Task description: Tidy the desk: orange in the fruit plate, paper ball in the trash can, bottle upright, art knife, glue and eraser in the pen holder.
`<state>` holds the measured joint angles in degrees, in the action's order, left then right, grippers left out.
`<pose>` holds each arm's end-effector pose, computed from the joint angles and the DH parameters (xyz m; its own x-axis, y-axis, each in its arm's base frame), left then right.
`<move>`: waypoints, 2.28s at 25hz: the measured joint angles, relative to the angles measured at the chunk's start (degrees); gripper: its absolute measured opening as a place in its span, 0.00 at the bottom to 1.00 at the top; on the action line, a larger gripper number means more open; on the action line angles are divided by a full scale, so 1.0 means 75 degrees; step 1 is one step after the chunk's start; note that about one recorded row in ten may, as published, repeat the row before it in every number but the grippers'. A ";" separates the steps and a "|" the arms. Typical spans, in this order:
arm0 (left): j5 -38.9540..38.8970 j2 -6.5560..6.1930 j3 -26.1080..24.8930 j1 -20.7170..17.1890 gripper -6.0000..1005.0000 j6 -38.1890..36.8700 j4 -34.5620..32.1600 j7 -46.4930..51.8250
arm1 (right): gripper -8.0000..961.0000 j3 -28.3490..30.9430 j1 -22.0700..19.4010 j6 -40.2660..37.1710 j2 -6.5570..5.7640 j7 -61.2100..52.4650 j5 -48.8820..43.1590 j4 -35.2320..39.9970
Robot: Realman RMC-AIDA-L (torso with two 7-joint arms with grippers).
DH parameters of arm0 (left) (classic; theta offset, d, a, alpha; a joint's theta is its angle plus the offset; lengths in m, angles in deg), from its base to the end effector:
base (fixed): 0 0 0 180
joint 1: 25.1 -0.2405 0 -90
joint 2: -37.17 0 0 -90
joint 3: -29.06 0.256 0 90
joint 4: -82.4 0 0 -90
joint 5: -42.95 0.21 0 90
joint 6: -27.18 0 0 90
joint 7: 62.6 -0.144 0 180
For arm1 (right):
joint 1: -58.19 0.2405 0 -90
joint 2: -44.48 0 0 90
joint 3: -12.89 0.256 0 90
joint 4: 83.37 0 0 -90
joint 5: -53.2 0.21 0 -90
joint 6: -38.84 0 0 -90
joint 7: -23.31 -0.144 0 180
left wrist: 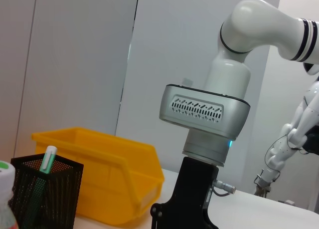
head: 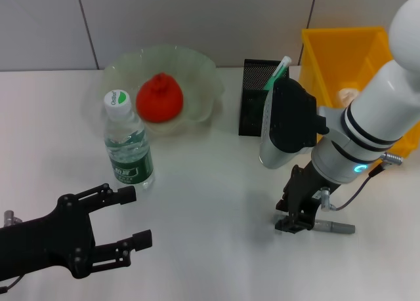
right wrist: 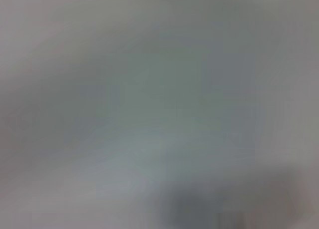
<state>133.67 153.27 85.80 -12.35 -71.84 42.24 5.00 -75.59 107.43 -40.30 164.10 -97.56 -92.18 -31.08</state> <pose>-0.2885 0.2477 0.0164 0.7279 0.2064 0.6539 0.3698 -0.9212 -0.1209 0.1652 0.3732 -0.0704 0.8611 -0.1690 0.4795 -0.1132 -0.9832 -0.1431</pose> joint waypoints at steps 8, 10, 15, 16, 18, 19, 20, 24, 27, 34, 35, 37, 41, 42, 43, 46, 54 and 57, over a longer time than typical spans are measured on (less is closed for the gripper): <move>-0.0004 0.0000 -0.0007 0.0005 0.80 0.0026 0.0000 -0.0002 | 0.37 -0.0004 0.0048 0.0001 0.0000 0.0002 0.0003 -0.0171; -0.0004 0.0000 -0.0007 0.0007 0.80 0.0039 0.0000 -0.0002 | 0.36 -0.0003 0.0050 0.0004 0.0000 0.0002 0.0002 -0.0176; -0.0004 0.0000 -0.0007 -0.0016 0.80 0.0044 0.0000 -0.0002 | 0.35 -0.0007 0.0055 0.0017 -0.0001 0.0022 0.0002 -0.0224; -0.0004 0.0000 -0.0007 -0.0021 0.80 0.0044 0.0000 -0.0002 | 0.35 -0.0008 0.0056 0.0025 -0.0001 0.0023 0.0002 -0.0235; -0.0004 0.0000 -0.0011 -0.0027 0.80 0.0044 0.0000 -0.0002 | 0.28 -0.0010 0.0057 0.0022 -0.0001 0.0024 0.0002 -0.0252; -0.0004 -0.0001 -0.0013 -0.0033 0.80 0.0044 0.0000 -0.0002 | 0.24 -0.0011 0.0057 0.0018 -0.0001 0.0023 0.0002 -0.0254; -0.0004 0.0000 -0.0020 -0.0036 0.80 0.0044 0.0000 -0.0002 | 0.21 -0.0010 0.0056 0.0015 -0.0001 0.0023 0.0002 -0.0252; -0.0003 0.0001 -0.0089 -0.0043 0.80 0.0044 0.0036 -0.0002 | 0.16 0.0135 -0.0049 -0.0040 -0.0009 -0.0047 0.0002 0.0082; -0.0003 0.0001 -0.0102 -0.0043 0.80 0.0038 0.0066 -0.0002 | 0.16 0.0534 -0.0250 -0.0277 -0.0035 -0.0193 0.0002 0.0935; -0.0003 -0.0015 -0.0195 -0.0039 0.80 -0.0006 0.0078 -0.0052 | 0.15 0.1793 -0.0838 -0.0357 -0.0033 -0.0648 0.0290 0.3386; -0.0003 -0.0012 -0.0195 -0.0039 0.80 -0.0008 0.0080 -0.0072 | 0.15 0.1956 -0.0917 -0.0242 -0.0033 -0.0655 0.0506 0.3601; -0.0004 0.0002 -0.0195 -0.0037 0.80 -0.0011 0.0087 -0.0107 | 0.15 0.2225 -0.1195 0.0402 -0.0042 -0.0569 0.0998 0.3913; -0.0003 0.0009 -0.0195 -0.0042 0.80 -0.0014 0.0093 -0.0113 | 0.15 0.2251 -0.1485 0.1236 -0.0052 -0.0190 0.1541 0.3884; -0.0003 0.0010 -0.0194 -0.0043 0.80 -0.0019 0.0094 -0.0107 | 0.15 0.2258 -0.1630 0.1728 -0.0052 0.0162 0.1905 0.3705; -0.0003 0.0010 -0.0194 -0.0043 0.80 -0.0019 0.0094 -0.0107 | 0.15 0.2258 -0.1630 0.1728 -0.0052 0.0162 0.1905 0.3705; -0.0003 0.0012 -0.0194 -0.0044 0.80 -0.0023 0.0094 -0.0088 | 0.15 0.2265 -0.1757 0.2490 -0.0051 0.0864 0.2617 0.3185; -0.0003 0.0033 -0.0194 -0.0047 0.80 -0.0021 0.0094 -0.0027 | 0.15 0.2333 -0.1599 0.4190 -0.0068 0.3956 0.5206 0.1020; -0.0003 0.0036 -0.0194 -0.0020 0.80 -0.0031 0.0093 0.0077 | 0.15 0.2622 -0.1346 0.4270 -0.0070 0.4799 0.5797 0.0294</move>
<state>133.65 153.54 84.34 -12.50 -72.08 42.94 5.58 -55.92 97.34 -8.27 163.57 -61.57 -48.70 -28.88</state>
